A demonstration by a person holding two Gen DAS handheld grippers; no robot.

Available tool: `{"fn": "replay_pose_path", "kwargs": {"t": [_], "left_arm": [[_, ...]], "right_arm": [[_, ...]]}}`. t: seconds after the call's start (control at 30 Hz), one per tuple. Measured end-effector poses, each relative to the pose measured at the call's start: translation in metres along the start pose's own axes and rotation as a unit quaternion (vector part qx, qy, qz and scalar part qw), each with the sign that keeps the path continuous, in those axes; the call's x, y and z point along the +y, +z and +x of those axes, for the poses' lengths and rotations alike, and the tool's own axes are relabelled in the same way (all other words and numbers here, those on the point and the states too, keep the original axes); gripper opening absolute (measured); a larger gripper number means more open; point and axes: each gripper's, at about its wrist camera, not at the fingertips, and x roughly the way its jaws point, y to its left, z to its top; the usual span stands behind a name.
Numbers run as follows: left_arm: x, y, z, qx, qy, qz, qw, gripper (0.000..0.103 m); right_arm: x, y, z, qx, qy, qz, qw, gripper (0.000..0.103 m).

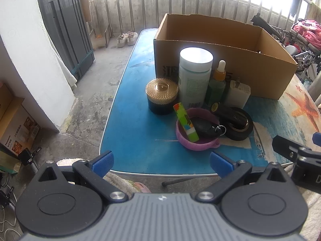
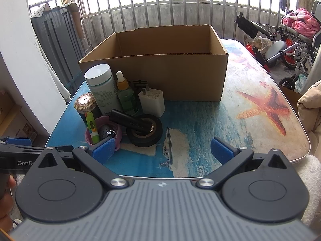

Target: Organize rigid objects

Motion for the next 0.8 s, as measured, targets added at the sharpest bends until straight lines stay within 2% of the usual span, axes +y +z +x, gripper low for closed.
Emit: {"fn": "replay_pose_path", "kwargs": {"t": [0.8], "left_arm": [[0.0014, -0.0022, 0.0014, 0.002, 0.003, 0.001, 1.0000, 0.102]], "right_arm": [[-0.0002, 0.0000, 0.0012, 0.000, 0.000, 0.001, 1.000, 0.102]]}}
